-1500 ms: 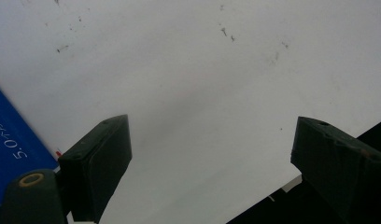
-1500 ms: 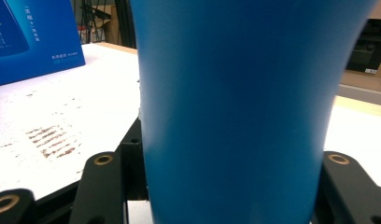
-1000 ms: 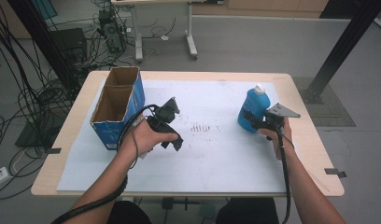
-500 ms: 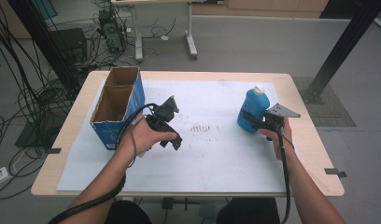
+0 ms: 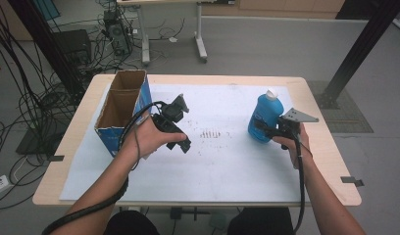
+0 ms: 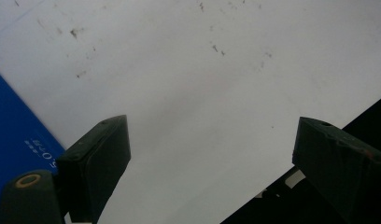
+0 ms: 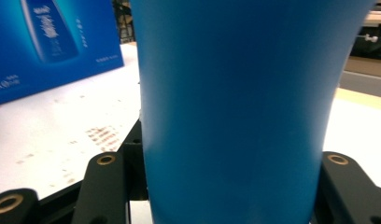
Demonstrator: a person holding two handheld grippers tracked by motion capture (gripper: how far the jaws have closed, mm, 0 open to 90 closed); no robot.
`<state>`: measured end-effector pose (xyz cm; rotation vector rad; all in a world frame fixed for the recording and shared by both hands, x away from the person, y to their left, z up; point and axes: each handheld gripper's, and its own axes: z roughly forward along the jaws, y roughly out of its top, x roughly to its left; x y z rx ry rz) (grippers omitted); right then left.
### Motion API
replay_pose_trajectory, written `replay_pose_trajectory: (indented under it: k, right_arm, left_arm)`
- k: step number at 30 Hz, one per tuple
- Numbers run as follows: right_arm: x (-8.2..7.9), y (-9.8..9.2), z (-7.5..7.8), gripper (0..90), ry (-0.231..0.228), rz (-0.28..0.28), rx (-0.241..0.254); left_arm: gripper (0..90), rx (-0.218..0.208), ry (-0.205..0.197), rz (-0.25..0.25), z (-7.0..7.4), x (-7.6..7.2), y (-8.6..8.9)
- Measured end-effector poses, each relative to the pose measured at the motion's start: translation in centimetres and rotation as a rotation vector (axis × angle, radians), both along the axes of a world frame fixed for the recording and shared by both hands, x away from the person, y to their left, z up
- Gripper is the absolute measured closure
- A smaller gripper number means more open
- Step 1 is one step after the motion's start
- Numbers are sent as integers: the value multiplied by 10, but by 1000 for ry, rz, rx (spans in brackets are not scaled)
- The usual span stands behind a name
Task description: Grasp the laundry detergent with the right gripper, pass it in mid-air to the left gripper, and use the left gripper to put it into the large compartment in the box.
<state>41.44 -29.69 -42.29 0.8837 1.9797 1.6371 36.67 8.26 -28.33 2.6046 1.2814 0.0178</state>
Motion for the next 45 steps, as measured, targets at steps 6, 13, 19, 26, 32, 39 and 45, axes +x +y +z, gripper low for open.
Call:
replay_pose_trajectory:
  k: [6, 13, 19, 26, 32, 39, 45]
  right_arm:
    - [-7, 4, 16, 442, 1, 42, -2]
    - [-13, 11, 35, 441, -7, 87, -6]
    - [-20, 17, 50, 441, 10, 162, 17]
    - [-29, 24, 68, 441, 3, 255, 51]
    - [-35, 31, 78, 441, 4, 360, 47]
    - [-40, 40, 83, 440, 13, 485, 53]
    - [-44, 47, 82, 440, 22, 573, 52]
  left_arm:
    - [117, 6, -17, -33, 15, 0, -3]
    - [118, 2, -33, -81, 34, -1, -4]
    - [120, 5, -37, -149, 50, 0, -5]
    - [124, -4, -43, -224, 65, 1, -9]
    - [126, -18, -46, -293, 75, 2, -11]
    - [129, -21, -66, -392, 83, -1, -16]
    - [132, -42, -72, -482, 89, -5, -20]
